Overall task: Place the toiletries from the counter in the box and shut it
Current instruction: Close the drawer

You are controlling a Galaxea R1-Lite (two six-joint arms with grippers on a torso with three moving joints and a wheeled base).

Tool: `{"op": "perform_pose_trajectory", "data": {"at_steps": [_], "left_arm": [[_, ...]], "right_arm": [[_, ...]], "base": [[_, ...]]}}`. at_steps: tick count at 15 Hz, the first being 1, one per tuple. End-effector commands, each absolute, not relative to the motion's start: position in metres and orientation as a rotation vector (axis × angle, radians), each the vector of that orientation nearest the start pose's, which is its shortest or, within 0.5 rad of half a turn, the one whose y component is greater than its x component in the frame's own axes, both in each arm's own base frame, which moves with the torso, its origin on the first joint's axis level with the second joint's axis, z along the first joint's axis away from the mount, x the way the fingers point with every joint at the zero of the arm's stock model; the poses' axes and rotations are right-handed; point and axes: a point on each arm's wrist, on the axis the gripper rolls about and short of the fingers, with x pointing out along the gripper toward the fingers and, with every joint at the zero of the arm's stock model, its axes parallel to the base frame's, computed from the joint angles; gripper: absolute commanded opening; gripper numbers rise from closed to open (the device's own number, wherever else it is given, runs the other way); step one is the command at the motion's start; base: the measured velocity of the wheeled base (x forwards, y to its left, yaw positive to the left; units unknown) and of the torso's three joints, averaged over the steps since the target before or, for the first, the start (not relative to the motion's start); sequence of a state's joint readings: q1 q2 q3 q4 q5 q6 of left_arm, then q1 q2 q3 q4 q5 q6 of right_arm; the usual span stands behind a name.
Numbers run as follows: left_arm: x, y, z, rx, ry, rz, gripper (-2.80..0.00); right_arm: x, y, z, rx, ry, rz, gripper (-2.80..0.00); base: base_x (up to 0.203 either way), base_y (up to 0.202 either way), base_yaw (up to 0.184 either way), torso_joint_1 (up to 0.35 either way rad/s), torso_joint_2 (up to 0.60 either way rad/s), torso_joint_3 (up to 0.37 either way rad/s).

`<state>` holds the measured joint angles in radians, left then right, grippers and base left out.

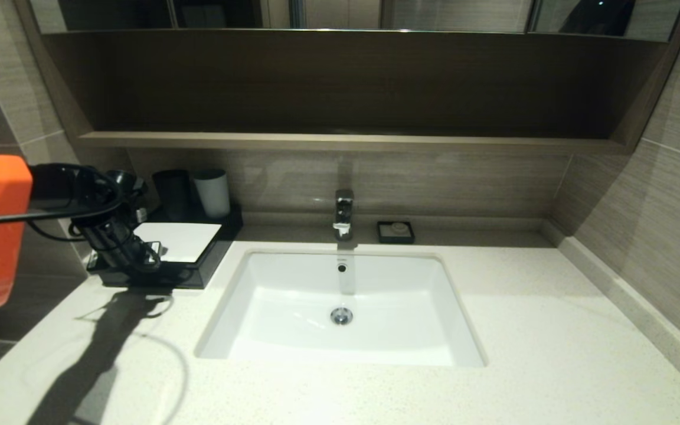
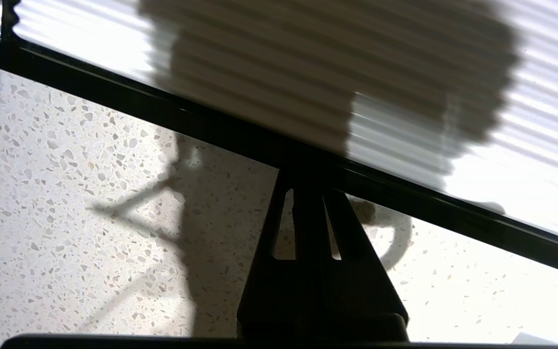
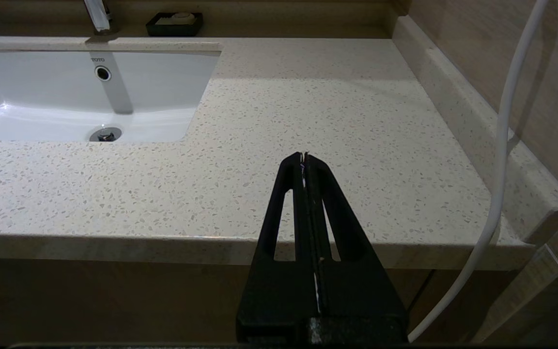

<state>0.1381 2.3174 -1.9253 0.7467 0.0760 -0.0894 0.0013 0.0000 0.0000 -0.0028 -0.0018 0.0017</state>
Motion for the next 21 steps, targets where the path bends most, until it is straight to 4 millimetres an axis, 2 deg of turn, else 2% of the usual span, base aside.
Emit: {"op": "perform_pose_trajectory", "data": {"at_steps": [1,5,15,18,21], "left_arm": [[0.434,0.062,0.132,-0.121,1.113,0.244,-2.8],[0.429,0.061,0.138,-0.127,1.125,0.25,-2.8],[0.393,0.056,0.16,-0.122,1.305,0.257,-2.8],[0.379,0.055,0.174,-0.122,1.33,0.258,-2.8],[0.357,0.051,0.194,-0.125,1.324,0.256,-2.8]], "right_arm": [[-0.023,0.0,0.075,0.002,-0.003,0.0,-2.8],[-0.023,0.0,0.075,0.002,-0.003,0.0,-2.8],[-0.023,0.0,0.075,0.002,-0.003,0.0,-2.8],[-0.023,0.0,0.075,0.002,-0.003,0.0,-2.8],[-0.023,0.0,0.075,0.002,-0.003,0.0,-2.8]], "base": [[0.0,0.0,0.0,0.0,0.0,0.0],[0.0,0.0,0.0,0.0,0.0,0.0],[0.0,0.0,0.0,0.0,0.0,0.0],[0.0,0.0,0.0,0.0,0.0,0.0],[0.0,0.0,0.0,0.0,0.0,0.0]]}}
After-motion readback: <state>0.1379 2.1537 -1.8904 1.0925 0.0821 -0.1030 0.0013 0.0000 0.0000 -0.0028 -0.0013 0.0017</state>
